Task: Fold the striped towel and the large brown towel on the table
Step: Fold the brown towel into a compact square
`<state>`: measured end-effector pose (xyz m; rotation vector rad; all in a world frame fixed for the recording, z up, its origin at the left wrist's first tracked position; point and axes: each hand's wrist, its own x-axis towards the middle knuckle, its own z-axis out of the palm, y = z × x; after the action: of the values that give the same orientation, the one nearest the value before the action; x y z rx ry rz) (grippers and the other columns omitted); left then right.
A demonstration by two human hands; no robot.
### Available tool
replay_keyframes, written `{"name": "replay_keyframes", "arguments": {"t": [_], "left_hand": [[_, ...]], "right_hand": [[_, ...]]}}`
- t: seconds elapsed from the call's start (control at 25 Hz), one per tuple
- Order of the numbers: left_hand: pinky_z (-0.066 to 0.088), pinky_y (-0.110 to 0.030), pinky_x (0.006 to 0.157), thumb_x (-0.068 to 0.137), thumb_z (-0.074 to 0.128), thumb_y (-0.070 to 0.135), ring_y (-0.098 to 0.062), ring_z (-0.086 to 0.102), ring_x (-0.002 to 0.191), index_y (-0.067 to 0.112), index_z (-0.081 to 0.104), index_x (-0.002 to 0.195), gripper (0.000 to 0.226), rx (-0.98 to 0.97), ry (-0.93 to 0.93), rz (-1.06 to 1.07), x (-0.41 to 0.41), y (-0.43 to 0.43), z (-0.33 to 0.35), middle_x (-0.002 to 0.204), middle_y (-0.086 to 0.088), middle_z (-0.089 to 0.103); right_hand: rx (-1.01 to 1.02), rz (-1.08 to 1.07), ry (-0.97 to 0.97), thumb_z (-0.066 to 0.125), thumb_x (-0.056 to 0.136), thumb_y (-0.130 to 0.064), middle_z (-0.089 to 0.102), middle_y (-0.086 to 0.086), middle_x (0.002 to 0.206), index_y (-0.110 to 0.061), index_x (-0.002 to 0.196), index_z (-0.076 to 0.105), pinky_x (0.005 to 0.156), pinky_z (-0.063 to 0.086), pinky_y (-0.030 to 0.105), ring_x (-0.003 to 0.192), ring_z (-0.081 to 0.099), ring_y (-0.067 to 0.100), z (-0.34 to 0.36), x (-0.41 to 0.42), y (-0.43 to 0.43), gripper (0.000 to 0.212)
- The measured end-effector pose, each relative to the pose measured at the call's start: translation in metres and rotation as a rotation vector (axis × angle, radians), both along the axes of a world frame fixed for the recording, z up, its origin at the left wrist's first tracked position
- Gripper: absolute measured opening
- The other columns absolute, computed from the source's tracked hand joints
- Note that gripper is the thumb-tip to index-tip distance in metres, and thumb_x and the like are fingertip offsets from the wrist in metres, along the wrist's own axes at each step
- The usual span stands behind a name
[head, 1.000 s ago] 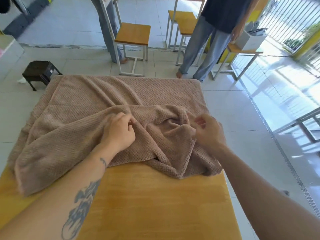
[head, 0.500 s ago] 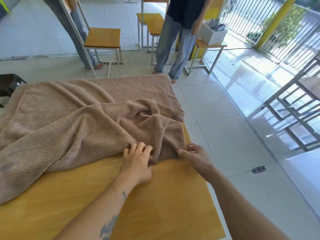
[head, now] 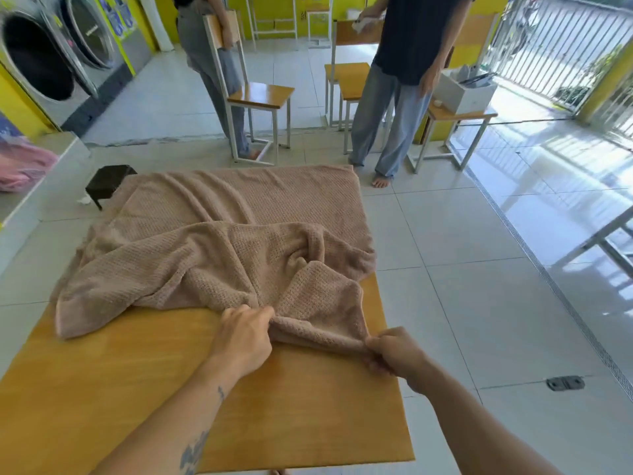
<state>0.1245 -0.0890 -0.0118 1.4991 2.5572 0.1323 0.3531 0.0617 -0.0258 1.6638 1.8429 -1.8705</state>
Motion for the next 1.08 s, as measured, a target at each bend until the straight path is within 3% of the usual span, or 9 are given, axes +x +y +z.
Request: {"name": "replay_keyframes", "arguments": {"t": [0.08, 0.24, 0.36, 0.48, 0.6, 0.76, 0.92, 1.0, 1.08], "left_hand": [[0.029, -0.036, 0.077, 0.097, 0.04, 0.016, -0.023, 0.049, 0.092, 0.022, 0.059, 0.098, 0.02, -0.048, 0.005, 0.047, 0.017, -0.01, 0.005, 0.097, 0.0, 0.064], [0.038, -0.038, 0.089, 0.095, 0.044, 0.022, -0.019, 0.05, 0.104, 0.028, 0.058, 0.097, 0.015, -0.09, -0.101, 0.034, 0.039, -0.032, -0.006, 0.104, 0.008, 0.057], [0.043, -0.035, 0.088, 0.095, 0.05, 0.02, -0.016, 0.047, 0.104, 0.028, 0.061, 0.107, 0.018, 0.001, -0.18, 0.041, 0.047, -0.043, -0.015, 0.108, 0.009, 0.051], [0.046, -0.032, 0.083, 0.093, 0.052, 0.014, -0.013, 0.047, 0.1, 0.029, 0.061, 0.101, 0.019, 0.126, -0.237, 0.077, 0.047, -0.051, -0.012, 0.106, 0.011, 0.049], [0.047, -0.029, 0.08, 0.091, 0.052, 0.01, -0.01, 0.051, 0.093, 0.029, 0.063, 0.094, 0.023, 0.238, -0.289, 0.176, 0.032, -0.064, -0.009, 0.102, 0.014, 0.052], [0.048, -0.029, 0.075, 0.092, 0.054, 0.007, -0.01, 0.056, 0.085, 0.03, 0.063, 0.089, 0.025, 0.325, -0.338, 0.289, -0.01, -0.094, -0.007, 0.096, 0.012, 0.057], [0.045, -0.028, 0.073, 0.091, 0.052, 0.007, -0.014, 0.056, 0.088, 0.029, 0.062, 0.089, 0.024, 0.362, -0.294, 0.46, -0.07, -0.146, -0.011, 0.095, 0.01, 0.058], [0.05, -0.035, 0.078, 0.091, 0.052, 0.011, -0.018, 0.057, 0.093, 0.028, 0.062, 0.098, 0.021, 0.344, -0.21, 0.52, -0.105, -0.172, -0.017, 0.102, 0.007, 0.058], [0.049, -0.038, 0.084, 0.089, 0.055, 0.012, -0.02, 0.056, 0.1, 0.026, 0.061, 0.107, 0.023, 0.302, -0.133, 0.497, -0.138, -0.191, -0.025, 0.107, 0.004, 0.057]], "right_hand": [[0.017, -0.048, 0.039, 0.061, 0.089, -0.009, 0.066, 0.01, 0.069, -0.006, 0.089, 0.062, 0.053, 0.046, 0.031, 0.056, 0.056, 0.018, -0.001, 0.008, -0.004, 0.004], [0.265, 0.078, -0.083, 0.067, 0.085, -0.02, 0.066, 0.004, 0.093, -0.027, 0.099, 0.052, 0.067, 0.057, 0.035, 0.08, 0.065, 0.019, -0.007, 0.021, -0.014, 0.021], [0.436, 0.207, -0.204, 0.061, 0.087, -0.031, 0.062, 0.0, 0.094, -0.025, 0.097, 0.052, 0.069, 0.055, 0.036, 0.082, 0.062, 0.018, -0.001, 0.024, -0.02, 0.015], [0.629, 0.215, -0.254, 0.055, 0.087, -0.031, 0.053, 0.0, 0.104, -0.022, 0.109, 0.049, 0.075, 0.049, 0.038, 0.095, 0.057, 0.023, 0.012, 0.016, -0.031, 0.025], [0.811, 0.284, -0.147, 0.046, 0.084, -0.019, 0.05, 0.002, 0.112, -0.022, 0.112, 0.051, 0.078, 0.046, 0.038, 0.105, 0.05, 0.025, 0.025, -0.007, -0.049, 0.029], [0.745, 0.469, -0.025, 0.047, 0.082, -0.018, 0.052, -0.003, 0.111, -0.021, 0.112, 0.06, 0.086, 0.05, 0.038, 0.114, 0.049, 0.022, 0.031, -0.056, -0.083, 0.033], [0.711, 0.599, -0.304, 0.054, 0.078, -0.022, 0.045, 0.003, 0.124, -0.025, 0.12, 0.049, 0.092, 0.045, 0.041, 0.118, 0.042, 0.028, 0.023, -0.114, -0.126, 0.042], [0.735, 0.573, -0.496, 0.056, 0.077, -0.025, 0.04, 0.005, 0.131, -0.027, 0.127, 0.043, 0.097, 0.041, 0.044, 0.121, 0.038, 0.031, 0.011, -0.128, -0.145, 0.052], [0.826, 0.495, -0.582, 0.052, 0.082, -0.025, 0.043, 0.004, 0.128, -0.029, 0.129, 0.046, 0.098, 0.04, 0.047, 0.121, 0.04, 0.03, -0.004, -0.131, -0.155, 0.048]]}}
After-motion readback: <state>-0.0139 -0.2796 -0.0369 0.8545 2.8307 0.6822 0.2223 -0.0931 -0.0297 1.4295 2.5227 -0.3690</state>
